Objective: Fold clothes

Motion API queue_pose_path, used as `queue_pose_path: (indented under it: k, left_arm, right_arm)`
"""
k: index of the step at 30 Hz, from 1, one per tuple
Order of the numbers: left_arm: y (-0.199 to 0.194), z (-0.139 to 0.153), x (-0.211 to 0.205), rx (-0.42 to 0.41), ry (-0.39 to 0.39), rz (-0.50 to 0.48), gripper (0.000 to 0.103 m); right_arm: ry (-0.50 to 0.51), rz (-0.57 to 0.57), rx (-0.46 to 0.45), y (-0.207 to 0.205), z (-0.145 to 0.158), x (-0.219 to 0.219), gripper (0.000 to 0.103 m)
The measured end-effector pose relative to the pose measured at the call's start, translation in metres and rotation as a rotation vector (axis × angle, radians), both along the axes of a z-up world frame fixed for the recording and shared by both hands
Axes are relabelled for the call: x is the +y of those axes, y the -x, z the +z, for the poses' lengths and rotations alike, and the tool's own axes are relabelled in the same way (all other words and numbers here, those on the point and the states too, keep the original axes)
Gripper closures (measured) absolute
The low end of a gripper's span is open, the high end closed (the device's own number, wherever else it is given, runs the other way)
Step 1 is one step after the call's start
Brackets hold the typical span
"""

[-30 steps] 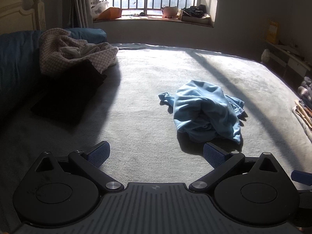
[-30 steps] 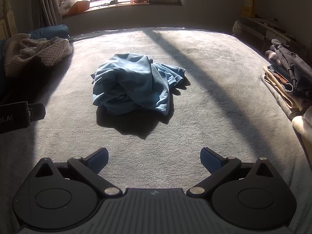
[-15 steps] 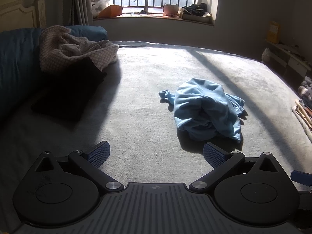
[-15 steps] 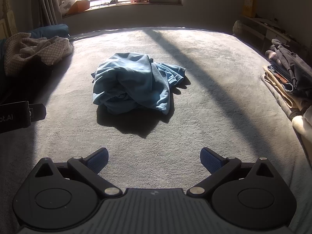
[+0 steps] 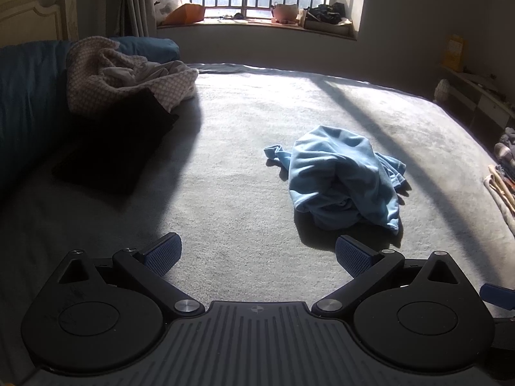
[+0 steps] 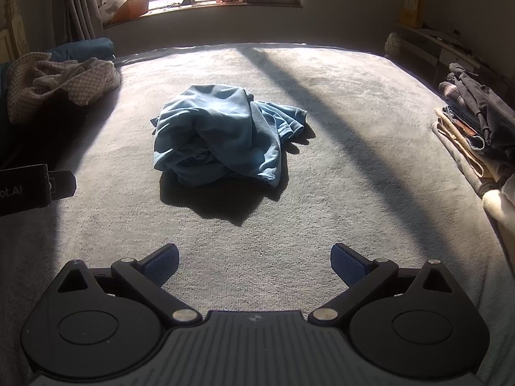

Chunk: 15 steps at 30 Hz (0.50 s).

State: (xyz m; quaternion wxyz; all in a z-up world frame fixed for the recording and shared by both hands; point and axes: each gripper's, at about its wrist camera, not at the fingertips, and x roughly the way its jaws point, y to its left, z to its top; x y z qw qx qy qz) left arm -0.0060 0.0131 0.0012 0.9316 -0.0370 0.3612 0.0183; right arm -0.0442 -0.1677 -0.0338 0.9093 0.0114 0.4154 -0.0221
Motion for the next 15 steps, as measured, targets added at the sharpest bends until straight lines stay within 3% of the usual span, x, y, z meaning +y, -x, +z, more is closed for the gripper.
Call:
queue_pose_path:
  k: [15]
  left_arm:
    - [-0.0030, -0.0038, 0.0002, 0.003, -0.001, 0.008, 0.000]
  right_arm:
    - [-0.001, -0.005, 0.013, -0.0028, -0.0059, -0.0041, 0.000]
